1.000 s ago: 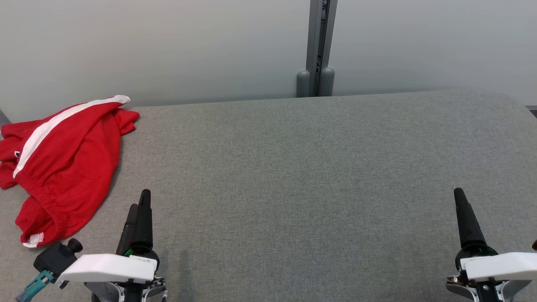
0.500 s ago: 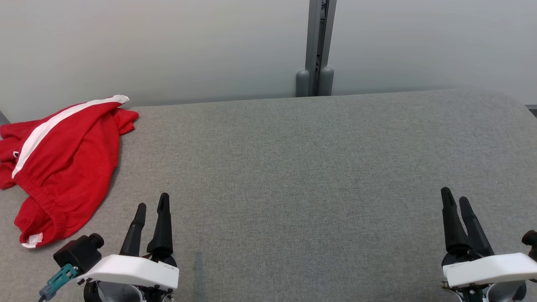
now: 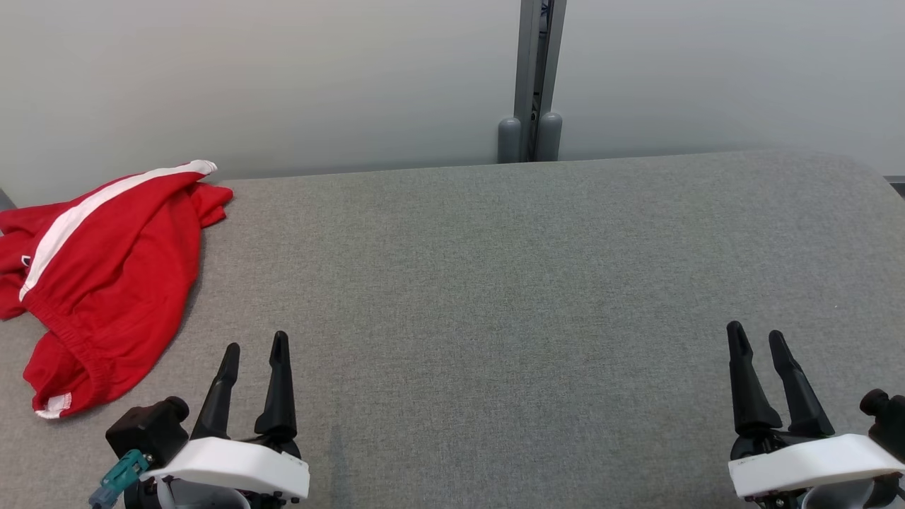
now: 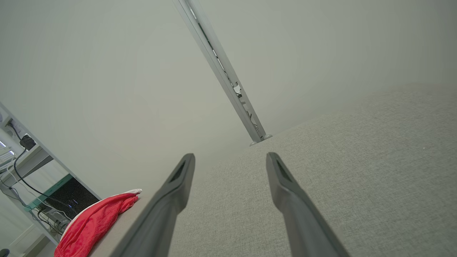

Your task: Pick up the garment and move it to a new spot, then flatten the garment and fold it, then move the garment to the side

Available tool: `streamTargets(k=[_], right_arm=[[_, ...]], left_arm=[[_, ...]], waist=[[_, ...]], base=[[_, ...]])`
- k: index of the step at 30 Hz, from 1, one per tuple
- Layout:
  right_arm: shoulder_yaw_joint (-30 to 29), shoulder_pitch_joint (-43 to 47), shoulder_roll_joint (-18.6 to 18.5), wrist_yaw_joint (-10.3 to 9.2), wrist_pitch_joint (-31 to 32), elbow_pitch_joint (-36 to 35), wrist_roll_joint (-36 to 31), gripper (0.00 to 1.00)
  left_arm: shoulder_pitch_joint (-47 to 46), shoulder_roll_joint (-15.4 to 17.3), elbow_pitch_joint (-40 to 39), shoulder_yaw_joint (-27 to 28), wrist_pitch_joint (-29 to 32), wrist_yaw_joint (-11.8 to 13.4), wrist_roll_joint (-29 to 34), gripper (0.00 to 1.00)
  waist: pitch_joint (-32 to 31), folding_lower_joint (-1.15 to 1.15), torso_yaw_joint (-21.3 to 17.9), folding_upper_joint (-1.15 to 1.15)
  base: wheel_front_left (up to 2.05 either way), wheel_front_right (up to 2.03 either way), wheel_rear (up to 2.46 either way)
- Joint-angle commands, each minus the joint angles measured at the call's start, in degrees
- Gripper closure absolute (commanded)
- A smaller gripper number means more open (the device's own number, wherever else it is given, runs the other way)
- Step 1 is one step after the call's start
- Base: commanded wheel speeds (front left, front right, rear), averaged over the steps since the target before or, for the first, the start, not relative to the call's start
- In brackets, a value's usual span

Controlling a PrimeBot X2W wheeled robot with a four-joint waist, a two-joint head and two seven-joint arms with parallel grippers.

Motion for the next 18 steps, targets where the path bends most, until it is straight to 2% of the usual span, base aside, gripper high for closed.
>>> streamTargets(k=[1, 18], right_arm=[[0.2, -0.2, -0.6, 0.25, -0.7, -1.0, -1.9, 0.00], [1.4, 0.7, -0.7, 0.30, -3.0, -2.2, -11.6, 0.00]], left_arm=[[-0.4, 0.4, -0.5, -0.2, -0.6, 0.4, 1.9, 0.00], [0.2, 0.7, 0.9, -0.9, -2.9, 1.7, 10.9, 0.00]], waist=[[0.0, 0.00, 0.0, 0.00], [0.1, 0.00, 0.0, 0.00]], base=[[0.00, 0.00, 0.00], [0.00, 0.00, 0.00]])
